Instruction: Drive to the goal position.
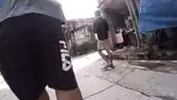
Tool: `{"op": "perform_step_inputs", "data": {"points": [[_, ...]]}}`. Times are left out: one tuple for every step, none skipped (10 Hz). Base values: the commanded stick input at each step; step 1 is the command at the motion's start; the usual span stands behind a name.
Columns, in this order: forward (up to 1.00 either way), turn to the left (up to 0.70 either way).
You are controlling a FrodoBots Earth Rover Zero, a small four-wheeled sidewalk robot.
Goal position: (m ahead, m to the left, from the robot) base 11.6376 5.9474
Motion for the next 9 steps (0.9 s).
{"op": "perform_step_inputs", "data": {"points": [[-0.48,0.00],[0.00,0.00],[0.00,0.00],[0.00,0.00],[0.00,0.00],[0.00,0.00],[0.00,0.00],[0.00,0.00],[0.00,0.00]]}}
